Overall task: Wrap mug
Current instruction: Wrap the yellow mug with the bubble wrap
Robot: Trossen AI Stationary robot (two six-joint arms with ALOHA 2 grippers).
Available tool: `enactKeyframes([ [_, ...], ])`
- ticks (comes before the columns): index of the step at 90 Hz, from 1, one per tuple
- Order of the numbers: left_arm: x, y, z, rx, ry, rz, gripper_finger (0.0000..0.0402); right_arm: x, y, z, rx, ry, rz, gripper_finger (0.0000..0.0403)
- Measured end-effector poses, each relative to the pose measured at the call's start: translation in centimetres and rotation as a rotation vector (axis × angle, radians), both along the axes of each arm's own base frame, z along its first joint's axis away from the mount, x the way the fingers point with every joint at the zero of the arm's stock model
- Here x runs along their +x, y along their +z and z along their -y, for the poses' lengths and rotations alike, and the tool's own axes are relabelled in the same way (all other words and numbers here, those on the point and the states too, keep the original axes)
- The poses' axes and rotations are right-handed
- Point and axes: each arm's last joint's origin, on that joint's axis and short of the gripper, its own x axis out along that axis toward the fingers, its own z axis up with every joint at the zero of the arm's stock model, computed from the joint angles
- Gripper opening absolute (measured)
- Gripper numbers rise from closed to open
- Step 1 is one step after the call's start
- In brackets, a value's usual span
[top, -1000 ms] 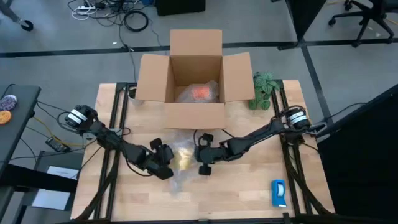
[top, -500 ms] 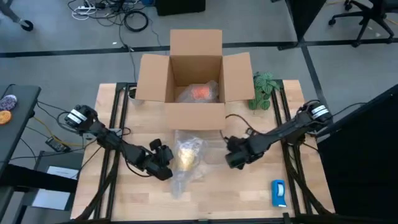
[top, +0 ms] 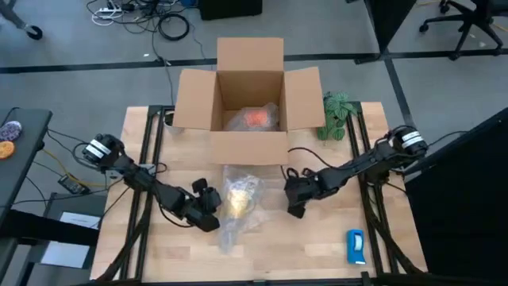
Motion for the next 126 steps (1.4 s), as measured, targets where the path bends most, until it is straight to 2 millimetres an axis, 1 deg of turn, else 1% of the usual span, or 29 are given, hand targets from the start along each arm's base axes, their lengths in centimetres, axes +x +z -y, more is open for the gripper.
enactKeyframes([
  [5,0.0,0.0,0.0,0.001,-0.001,0.000,0.0000,0.3,-0.4,0.8,-0.015,-0.010,0.028,0.0157],
  [15,0.0,0.0,0.0,0.002,-0.002,0.000,0.0000,0.3,-2.0,2.7,-0.039,-0.052,-0.002,0.0150],
  [26,-0.1,0.0,0.1,-0.007,-0.006,-0.007,0.0000,0.7,-2.1,3.3,0.015,-0.067,0.027,0.0136],
  [36,-0.3,-0.1,0.5,-0.023,-0.030,-0.023,0.0000,0.4,-0.9,2.5,0.067,-0.031,-0.023,0.0124],
  [45,-0.6,-0.1,0.9,-0.014,-0.088,-0.045,0.0000,-0.9,0.2,1.8,0.070,-0.033,-0.127,0.0118],
  [50,-0.7,-0.2,1.3,-0.001,-0.115,-0.046,0.0000,-1.6,0.2,1.3,0.067,-0.045,-0.172,0.0117],
  [55,-0.7,-0.3,1.5,0.015,-0.131,-0.040,0.0000,-1.9,0.1,0.5,0.069,-0.037,-0.174,0.0116],
  [61,-0.7,-0.3,1.4,0.036,-0.128,-0.031,0.0000,-1.6,-0.2,-0.6,0.096,-0.023,-0.144,0.0116],
  [67,-0.7,-0.3,1.3,0.059,-0.113,-0.022,0.0000,-1.3,-0.9,-1.8,0.110,-0.012,-0.123,0.0116],
  [74,-0.7,-0.3,1.1,0.088,-0.104,-0.030,0.0000,-0.4,-1.9,-3.2,0.123,-0.011,-0.046,0.0115],
  [82,-0.9,-0.4,0.3,0.138,-0.099,-0.084,0.0000,1.2,-3.2,-5.1,0.143,0.008,0.047,0.0114],
  [93,-1.0,-0.7,-1.5,0.196,-0.046,-0.173,0.0000,4.2,-3.2,-7.7,0.171,0.073,0.146,0.0114],
  [104,-0.6,-0.7,-2.9,0.237,-0.044,-0.222,0.0000,7.7,-2.0,-10.0,0.186,0.193,0.231,0.0114],
  [112,-0.1,-0.6,-3.6,0.262,-0.062,-0.228,0.0000,9.3,-0.6,-11.1,0.158,0.267,0.232,0.0114],
  [118,0.2,-0.6,-3.9,0.282,-0.094,-0.229,0.0000,9.7,0.5,-11.4,0.118,0.290,0.194,0.0113],
  [126,0.5,-0.5,-4.1,0.315,-0.151,-0.238,0.0000,9.1,1.5,-11.1,0.036,0.281,0.099,0.0113],
])
